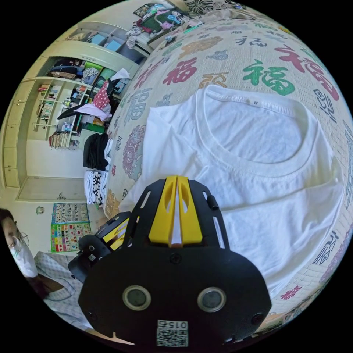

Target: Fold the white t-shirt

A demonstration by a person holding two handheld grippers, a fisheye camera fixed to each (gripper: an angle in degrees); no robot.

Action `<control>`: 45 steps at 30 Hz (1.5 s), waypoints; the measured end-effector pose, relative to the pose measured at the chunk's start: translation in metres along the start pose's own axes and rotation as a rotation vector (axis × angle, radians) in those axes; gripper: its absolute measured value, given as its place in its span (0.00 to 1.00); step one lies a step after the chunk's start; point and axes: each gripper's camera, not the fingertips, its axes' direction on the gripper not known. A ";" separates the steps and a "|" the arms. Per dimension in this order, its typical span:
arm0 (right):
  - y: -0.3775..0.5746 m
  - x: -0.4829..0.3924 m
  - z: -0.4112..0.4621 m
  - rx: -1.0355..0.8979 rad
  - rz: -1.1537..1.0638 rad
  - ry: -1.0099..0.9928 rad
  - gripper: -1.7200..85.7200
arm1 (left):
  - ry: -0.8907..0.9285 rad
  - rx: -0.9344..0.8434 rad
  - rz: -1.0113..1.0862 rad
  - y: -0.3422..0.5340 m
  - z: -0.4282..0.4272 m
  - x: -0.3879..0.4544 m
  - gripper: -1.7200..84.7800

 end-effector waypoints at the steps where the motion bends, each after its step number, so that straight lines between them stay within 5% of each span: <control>1: 0.000 0.000 0.003 -0.038 0.010 0.014 0.01 | -0.010 0.005 0.002 0.001 -0.001 0.002 0.02; 7: 0.019 0.011 -0.011 -0.056 0.073 -0.053 0.02 | 0.070 0.072 -0.053 0.015 -0.009 -0.020 0.02; 12: 0.047 0.010 -0.089 0.117 -0.083 0.040 0.05 | 0.353 0.380 -0.306 0.043 -0.023 -0.139 0.04; 15: 0.056 0.022 -0.131 0.205 -0.069 0.199 0.10 | 0.542 0.414 -0.326 0.018 -0.005 -0.200 0.10; 24: 0.040 0.065 -0.146 0.104 0.038 0.243 0.16 | 0.621 0.212 -0.173 -0.105 0.059 -0.227 0.12; 30: 0.054 0.065 -0.134 -0.028 -0.003 0.205 0.03 | 0.617 0.062 -0.048 -0.118 0.068 -0.224 0.04; 45: 0.113 -0.001 -0.251 0.286 0.012 0.246 0.02 | 0.565 0.337 -0.242 -0.069 -0.041 -0.306 0.02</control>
